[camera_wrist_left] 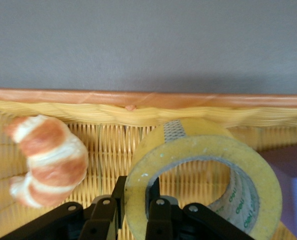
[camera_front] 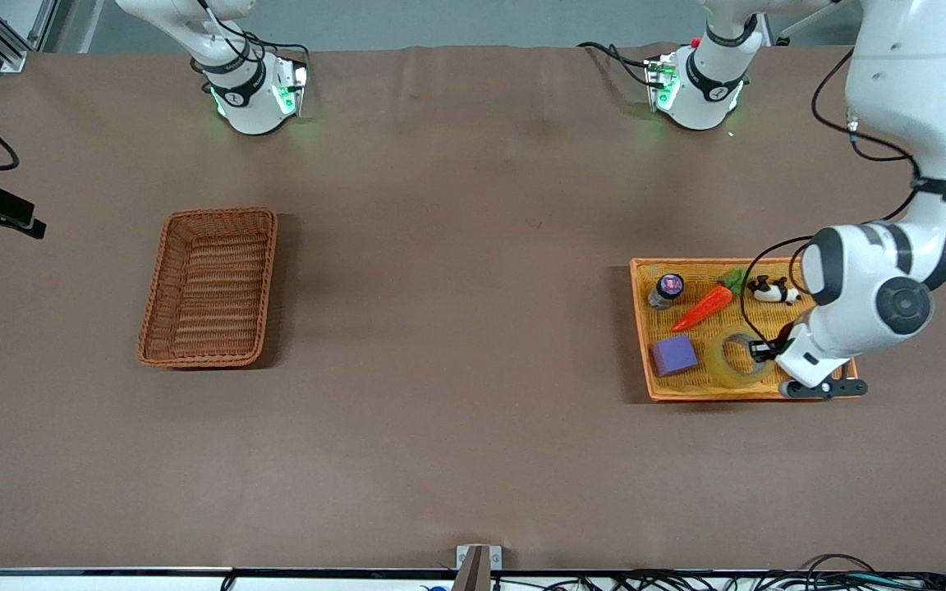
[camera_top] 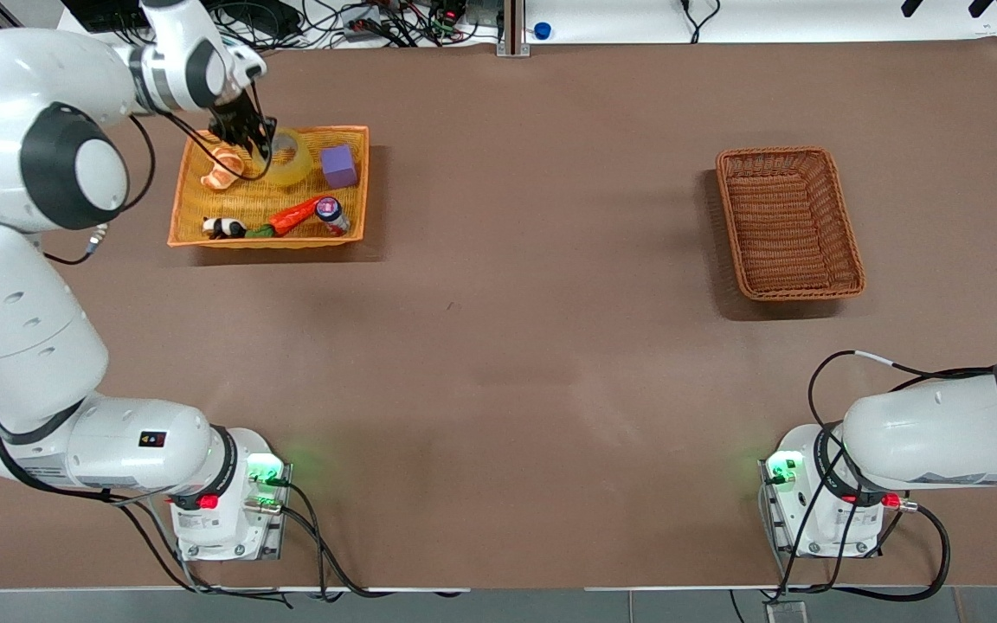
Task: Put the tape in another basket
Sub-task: 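Carry the tape roll with the left gripper toward the table middle, then lower the tape roll onto the table and open the left gripper, then raise the left gripper away while the right gripper reaches the tape, then grasp the tape with the right gripper while the left gripper withdraws, then carry the tape roll with the right gripper over the wicker basket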
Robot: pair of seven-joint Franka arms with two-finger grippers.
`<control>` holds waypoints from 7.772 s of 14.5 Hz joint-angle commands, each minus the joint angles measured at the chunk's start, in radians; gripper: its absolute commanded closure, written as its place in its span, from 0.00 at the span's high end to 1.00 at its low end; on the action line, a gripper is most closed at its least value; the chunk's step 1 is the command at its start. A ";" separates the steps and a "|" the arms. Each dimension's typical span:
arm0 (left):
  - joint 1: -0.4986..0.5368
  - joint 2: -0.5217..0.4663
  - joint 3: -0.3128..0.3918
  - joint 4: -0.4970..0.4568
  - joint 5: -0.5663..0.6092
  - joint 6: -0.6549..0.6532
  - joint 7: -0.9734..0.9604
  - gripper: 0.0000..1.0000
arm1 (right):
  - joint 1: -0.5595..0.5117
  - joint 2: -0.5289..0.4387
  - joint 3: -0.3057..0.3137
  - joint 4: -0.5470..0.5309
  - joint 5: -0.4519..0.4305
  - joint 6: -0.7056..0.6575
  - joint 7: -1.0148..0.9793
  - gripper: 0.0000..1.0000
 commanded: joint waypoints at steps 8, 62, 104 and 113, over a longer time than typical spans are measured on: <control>-0.041 -0.108 -0.418 0.203 0.059 -0.295 -0.472 0.00 | 0.005 -0.027 -0.009 -0.030 0.022 0.006 0.008 1.00; -0.026 -0.456 -0.150 0.058 -0.022 -0.338 -0.140 1.00 | 0.430 0.444 0.353 -0.469 -0.342 0.958 0.835 1.00; -0.039 -0.482 -0.056 0.183 -0.007 -0.516 -0.052 1.00 | 0.235 -0.025 -0.167 -0.886 -0.190 0.947 -0.068 0.01; -0.041 -0.482 -0.059 0.186 -0.007 -0.530 -0.094 1.00 | 0.214 0.073 -0.176 -1.059 -0.190 1.301 -0.070 0.12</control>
